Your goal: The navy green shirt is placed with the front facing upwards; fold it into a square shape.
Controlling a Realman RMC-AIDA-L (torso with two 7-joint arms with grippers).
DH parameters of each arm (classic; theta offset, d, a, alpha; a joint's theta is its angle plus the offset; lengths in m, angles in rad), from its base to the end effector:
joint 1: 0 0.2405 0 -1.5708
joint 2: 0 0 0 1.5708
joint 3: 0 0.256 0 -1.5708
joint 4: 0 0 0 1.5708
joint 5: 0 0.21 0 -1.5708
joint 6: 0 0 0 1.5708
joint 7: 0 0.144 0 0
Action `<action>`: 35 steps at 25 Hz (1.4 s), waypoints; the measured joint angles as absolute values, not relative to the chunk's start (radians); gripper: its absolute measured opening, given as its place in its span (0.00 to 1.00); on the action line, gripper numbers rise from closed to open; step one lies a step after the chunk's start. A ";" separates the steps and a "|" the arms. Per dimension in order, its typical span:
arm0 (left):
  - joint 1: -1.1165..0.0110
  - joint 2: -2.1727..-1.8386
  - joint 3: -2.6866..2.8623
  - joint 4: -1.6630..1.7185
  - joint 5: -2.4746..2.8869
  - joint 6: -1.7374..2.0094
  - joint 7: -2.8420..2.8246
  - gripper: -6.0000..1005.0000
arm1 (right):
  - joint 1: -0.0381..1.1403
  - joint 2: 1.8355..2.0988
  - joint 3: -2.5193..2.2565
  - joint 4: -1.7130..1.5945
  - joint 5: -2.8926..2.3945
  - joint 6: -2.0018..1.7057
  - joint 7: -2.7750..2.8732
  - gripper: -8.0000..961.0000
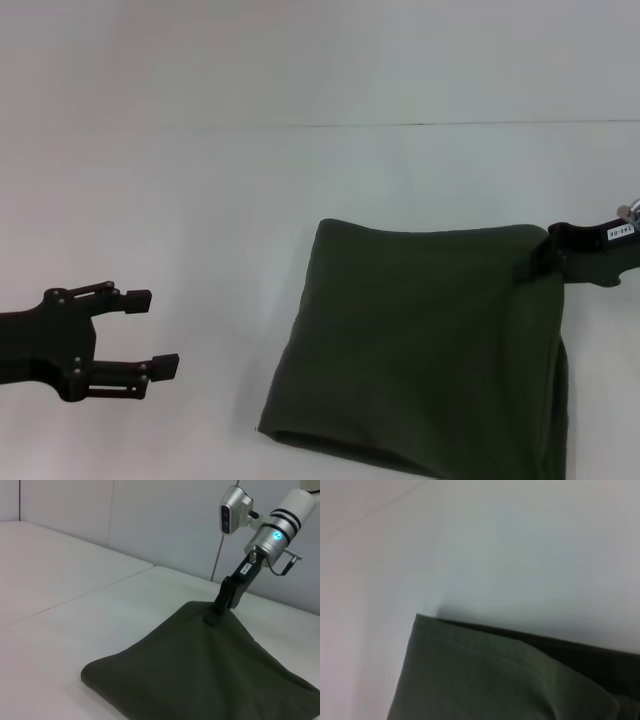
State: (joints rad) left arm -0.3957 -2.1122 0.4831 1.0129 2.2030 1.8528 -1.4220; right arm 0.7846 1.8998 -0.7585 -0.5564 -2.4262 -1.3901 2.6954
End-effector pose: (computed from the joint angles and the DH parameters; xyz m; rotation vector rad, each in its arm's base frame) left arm -0.2901 0.2791 0.0586 -2.7406 -0.5895 -0.5459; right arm 0.2703 0.3980 0.0375 -2.0750 2.0073 0.1406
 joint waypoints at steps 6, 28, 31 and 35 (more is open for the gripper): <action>-0.399 -2.112 0.485 1.011 2.203 1.849 -1.422 0.93 | 0.801 1.900 -0.760 -0.558 -2.451 -1.351 2.696 0.05; -0.434 -2.097 0.486 1.009 2.199 1.875 -1.544 0.93 | 0.719 1.868 -0.715 -0.615 -2.471 -1.357 2.684 0.36; -0.450 -2.091 0.484 0.998 2.195 1.903 -1.581 0.93 | 0.697 1.864 -0.606 -0.657 -2.423 -1.426 2.620 0.47; -0.460 -2.094 0.489 0.955 2.186 1.919 -1.571 0.93 | 0.650 1.863 -0.479 -0.669 -2.232 -1.535 2.439 0.60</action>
State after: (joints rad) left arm -0.4599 -2.0936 0.4885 0.9548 2.1865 1.9188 -1.5714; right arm 0.6503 1.8631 -0.4795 -0.6688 -2.2318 -1.5351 2.4392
